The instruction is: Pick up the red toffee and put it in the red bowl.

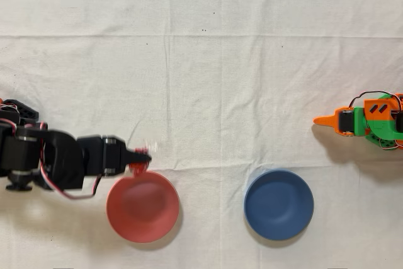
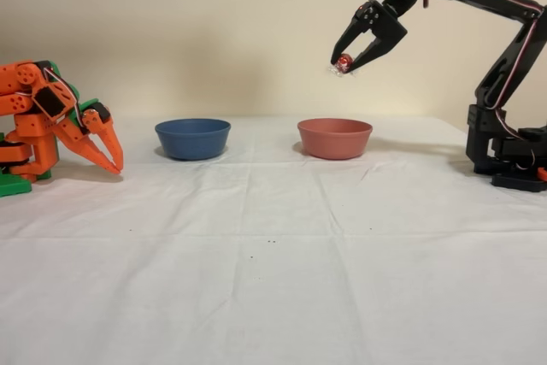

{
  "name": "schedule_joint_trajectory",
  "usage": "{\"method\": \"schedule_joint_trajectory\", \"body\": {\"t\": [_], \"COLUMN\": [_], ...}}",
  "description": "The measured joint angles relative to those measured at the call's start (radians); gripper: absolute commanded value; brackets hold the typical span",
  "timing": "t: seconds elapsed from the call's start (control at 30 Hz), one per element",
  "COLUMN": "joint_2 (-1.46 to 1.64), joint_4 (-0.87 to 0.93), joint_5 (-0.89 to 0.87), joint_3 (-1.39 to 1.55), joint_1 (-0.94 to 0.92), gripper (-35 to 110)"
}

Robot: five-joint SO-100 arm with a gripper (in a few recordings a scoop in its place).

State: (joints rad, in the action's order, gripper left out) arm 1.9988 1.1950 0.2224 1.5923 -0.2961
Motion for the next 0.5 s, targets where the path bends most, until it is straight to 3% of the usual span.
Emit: {"method": "schedule_joint_trajectory", "body": {"t": [0.5], "joint_2": [-0.021], "joint_4": [-0.092], "joint_5": [0.012], "joint_3": [0.091], "joint_1": [-0.173], "gripper": [7]}}
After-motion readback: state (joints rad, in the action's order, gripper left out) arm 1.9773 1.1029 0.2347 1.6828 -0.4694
